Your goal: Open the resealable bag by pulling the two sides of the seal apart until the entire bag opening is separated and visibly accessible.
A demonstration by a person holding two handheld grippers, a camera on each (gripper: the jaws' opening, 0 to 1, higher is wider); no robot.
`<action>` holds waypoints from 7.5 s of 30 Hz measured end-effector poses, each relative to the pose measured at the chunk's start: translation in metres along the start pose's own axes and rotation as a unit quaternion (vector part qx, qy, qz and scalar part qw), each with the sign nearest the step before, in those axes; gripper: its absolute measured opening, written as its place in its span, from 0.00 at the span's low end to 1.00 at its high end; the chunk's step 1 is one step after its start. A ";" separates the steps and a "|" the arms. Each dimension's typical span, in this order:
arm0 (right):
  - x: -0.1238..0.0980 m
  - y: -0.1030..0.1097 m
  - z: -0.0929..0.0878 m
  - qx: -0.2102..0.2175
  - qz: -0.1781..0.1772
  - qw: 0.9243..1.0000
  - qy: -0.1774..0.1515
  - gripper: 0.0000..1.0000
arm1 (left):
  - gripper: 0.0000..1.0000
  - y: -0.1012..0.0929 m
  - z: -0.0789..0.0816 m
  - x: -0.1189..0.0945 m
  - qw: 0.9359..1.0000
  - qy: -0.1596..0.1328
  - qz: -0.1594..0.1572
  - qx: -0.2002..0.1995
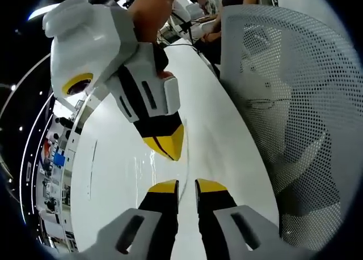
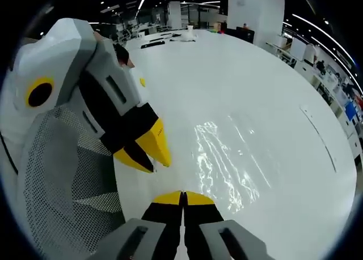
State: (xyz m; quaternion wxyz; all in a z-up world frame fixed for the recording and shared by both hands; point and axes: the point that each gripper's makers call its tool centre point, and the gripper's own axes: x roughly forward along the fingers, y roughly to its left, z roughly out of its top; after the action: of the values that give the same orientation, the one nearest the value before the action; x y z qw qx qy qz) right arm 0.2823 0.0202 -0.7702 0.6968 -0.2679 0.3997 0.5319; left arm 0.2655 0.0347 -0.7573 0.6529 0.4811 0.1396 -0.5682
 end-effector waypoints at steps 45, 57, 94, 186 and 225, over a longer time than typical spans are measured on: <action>-0.050 -0.048 0.060 -0.011 -0.163 0.974 -0.157 0.00 | 0.00 0.010 -0.003 0.002 0.999 0.007 -0.011 -0.041; -0.061 -0.057 0.066 0.000 -0.191 0.965 -0.178 0.00 | 0.00 0.016 0.000 -0.001 0.999 0.006 -0.005 -0.041; -0.029 -0.069 0.030 -0.016 -0.185 0.978 -0.101 0.00 | 0.02 0.025 -0.033 -0.012 0.993 0.019 0.056 -0.103; -0.036 -0.033 -0.025 0.172 -0.143 0.955 -0.194 0.94 | 0.70 0.000 -0.076 -0.053 0.924 -0.001 0.115 -0.364; -0.058 -0.003 -0.054 0.216 -0.221 0.926 -0.216 0.99 | 0.86 -0.021 -0.091 -0.070 0.854 -0.029 0.188 -0.484</action>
State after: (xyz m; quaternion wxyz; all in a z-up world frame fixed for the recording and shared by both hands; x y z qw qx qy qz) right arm 0.2638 -0.0546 -0.7502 0.9069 -0.0709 0.2759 0.3104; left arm 0.2584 0.1511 -0.7612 0.9014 0.1048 0.2847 -0.3088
